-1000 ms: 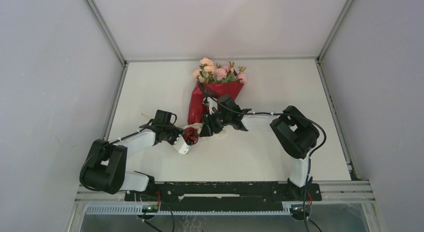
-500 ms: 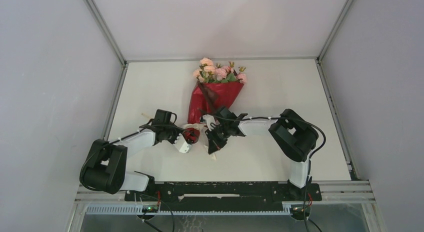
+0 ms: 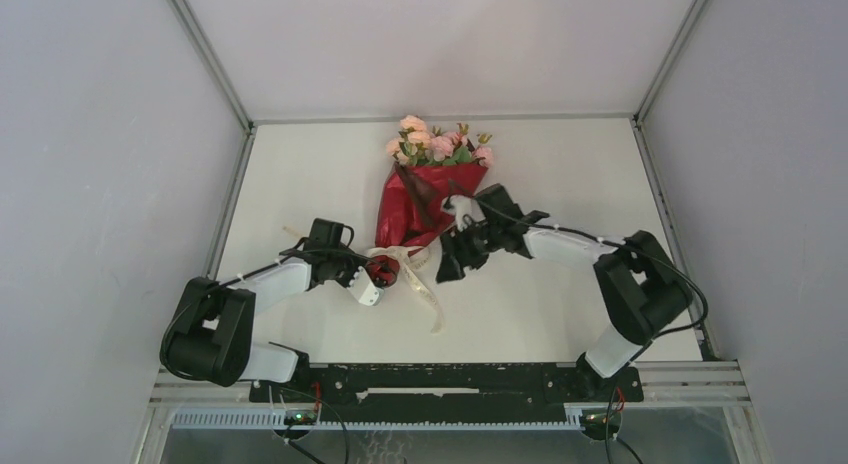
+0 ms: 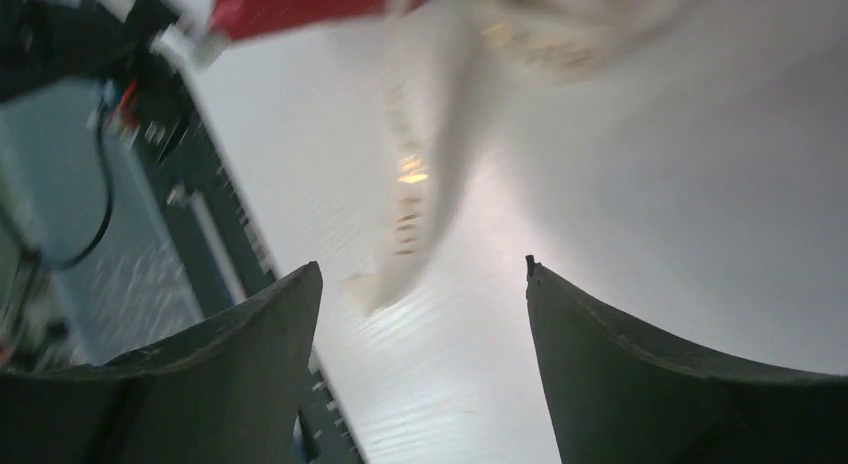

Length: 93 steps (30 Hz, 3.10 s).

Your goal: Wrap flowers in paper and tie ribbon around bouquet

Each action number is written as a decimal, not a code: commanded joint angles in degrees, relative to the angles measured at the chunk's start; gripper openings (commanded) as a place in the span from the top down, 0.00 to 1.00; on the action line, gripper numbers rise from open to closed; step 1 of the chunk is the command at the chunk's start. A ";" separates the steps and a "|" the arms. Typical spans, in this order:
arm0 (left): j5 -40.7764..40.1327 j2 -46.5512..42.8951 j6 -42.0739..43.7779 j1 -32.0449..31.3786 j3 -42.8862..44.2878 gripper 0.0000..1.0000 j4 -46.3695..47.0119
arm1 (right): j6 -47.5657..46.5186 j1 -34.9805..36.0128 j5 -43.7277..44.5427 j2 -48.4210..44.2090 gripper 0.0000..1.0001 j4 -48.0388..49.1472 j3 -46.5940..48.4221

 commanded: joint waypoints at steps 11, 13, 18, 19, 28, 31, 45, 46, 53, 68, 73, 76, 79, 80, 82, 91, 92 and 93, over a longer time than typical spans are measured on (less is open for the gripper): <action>0.90 -0.20 -0.88 -0.21 0.55 1.00 0.85 | 10.65 -1.59 15.65 7.39 0.20 33.00 -1.10; 0.98 -0.07 -0.95 -0.22 0.48 1.00 1.50 | 11.31 -0.22 16.31 9.15 0.23 34.02 -0.99; 2.32 0.03 -5.17 -0.08 0.41 1.00 8.15 | 14.45 1.46 16.89 13.44 0.43 35.65 -1.01; 3.00 0.07 -6.93 -0.02 0.56 1.00 10.09 | 15.32 1.34 16.55 14.00 0.57 36.21 -0.99; 12.32 4.66 -29.07 4.90 5.97 1.00 30.44 | 15.63 1.94 16.08 10.15 1.00 23.15 -4.51; 15.09 8.06 -35.41 6.25 9.61 1.00 32.83 | 15.21 4.14 15.41 8.79 1.00 18.82 -6.63; 14.94 21.92 -31.99 7.71 21.26 1.00 26.39 | 18.22 -0.98 9.55 7.03 1.00 9.68 -16.22; 14.82 22.61 -31.20 7.82 21.66 1.00 25.92 | 18.65 -1.12 9.37 6.61 1.00 9.61 -17.18; 15.24 25.19 -28.59 7.79 21.28 1.00 24.97 | 21.67 -1.15 5.74 7.24 1.00 12.37 -22.45; 14.71 26.23 -28.67 8.02 22.36 1.00 23.08 | 24.13 -1.06 3.74 6.29 1.00 14.86 -25.51; 13.65 20.40 -16.86 3.01 16.90 1.00 13.07 | 21.64 -1.66 5.19 0.86 0.92 12.02 -22.85; 12.33 16.61 -12.38 -0.87 12.24 1.00 8.87 | 20.02 -2.78 4.67 -3.91 0.70 9.27 -20.40; 10.69 13.86 -11.43 -5.39 8.61 0.97 8.50 | 19.73 -5.70 6.21 -10.81 0.57 4.74 -20.24; 9.44 12.69 -10.41 -7.38 7.04 0.97 9.34 | 20.03 -7.31 7.53 -13.52 0.55 2.71 -20.24; 7.71 11.09 -12.31 -11.53 5.36 0.97 11.26 | 21.05 -11.38 10.74 -19.11 0.52 -1.27 -20.24; 15.22 7.13 -44.59 -27.49 7.93 0.64 20.00 | 22.36 -26.14 26.93 -44.91 0.33 -13.51 -20.52; 15.65 6.73 -46.59 -28.67 7.74 0.55 20.15 | 22.24 -27.06 27.71 -47.14 0.32 -14.11 -20.69; 16.03 6.06 -48.52 -29.97 7.51 0.45 20.15 | 22.20 -27.82 28.18 -49.29 0.31 -14.20 -20.90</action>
